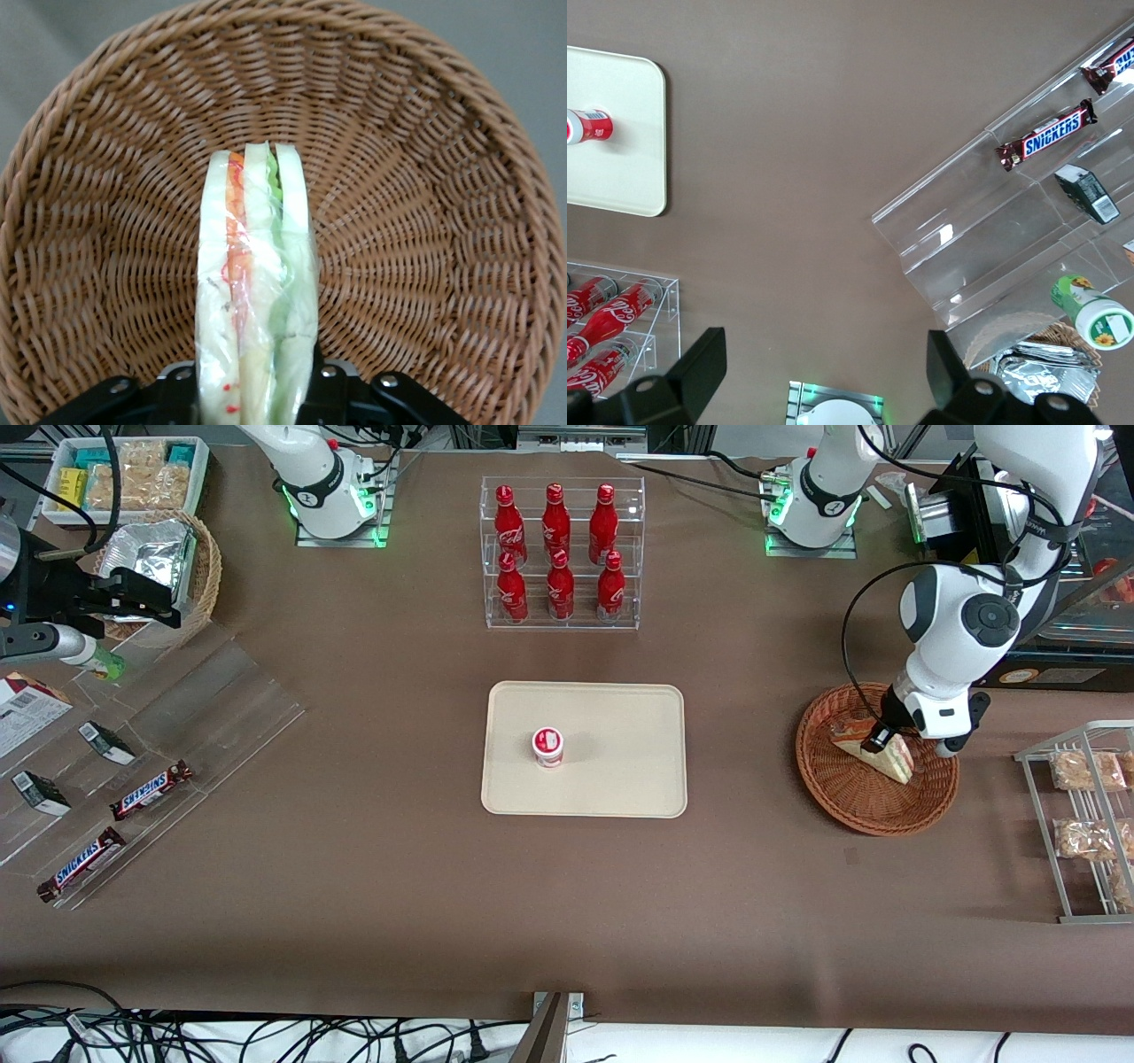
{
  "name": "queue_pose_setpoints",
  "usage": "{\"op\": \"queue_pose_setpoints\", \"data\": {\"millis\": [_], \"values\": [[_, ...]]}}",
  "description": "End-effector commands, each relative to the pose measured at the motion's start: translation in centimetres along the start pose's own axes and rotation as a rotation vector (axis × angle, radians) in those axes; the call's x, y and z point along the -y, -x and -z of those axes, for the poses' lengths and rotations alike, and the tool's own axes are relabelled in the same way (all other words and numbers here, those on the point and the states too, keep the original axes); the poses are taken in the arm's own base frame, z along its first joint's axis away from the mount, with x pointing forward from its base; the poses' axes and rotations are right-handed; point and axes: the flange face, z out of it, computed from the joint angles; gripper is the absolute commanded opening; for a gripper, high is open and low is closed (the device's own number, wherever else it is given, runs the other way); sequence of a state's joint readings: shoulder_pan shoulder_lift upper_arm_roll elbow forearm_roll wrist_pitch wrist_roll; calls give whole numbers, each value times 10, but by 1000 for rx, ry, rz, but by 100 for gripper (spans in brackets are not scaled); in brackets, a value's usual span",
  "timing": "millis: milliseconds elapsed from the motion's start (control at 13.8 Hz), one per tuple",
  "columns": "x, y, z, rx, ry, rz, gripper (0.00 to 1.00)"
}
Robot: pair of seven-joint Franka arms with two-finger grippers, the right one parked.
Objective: Place sandwich from basket to tray
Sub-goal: 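Lower the left gripper and close it on the wrapped sandwich, then lift the sandwich out of the basket with the left gripper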
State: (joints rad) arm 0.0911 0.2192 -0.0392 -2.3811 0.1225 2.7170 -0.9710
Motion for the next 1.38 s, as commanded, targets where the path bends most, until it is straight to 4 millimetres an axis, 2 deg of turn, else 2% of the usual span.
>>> {"op": "queue_pose_setpoints", "data": {"millis": [0,218,582,800,945,1018,1164,1309], "values": [[-7,-8,17,-20,-7,-14,0],[-24,-16,36,-6,-43,-29,0],[-78,-43,121,58,-173,-148,0],[-110,-38,169,65,-166,-274,0],[-138,-13,195,61,-145,-399,0],[-152,6,203,70,-126,-460,0],[-182,53,214,123,-52,-588,0],[-206,99,217,161,-1,-705,0]]}}
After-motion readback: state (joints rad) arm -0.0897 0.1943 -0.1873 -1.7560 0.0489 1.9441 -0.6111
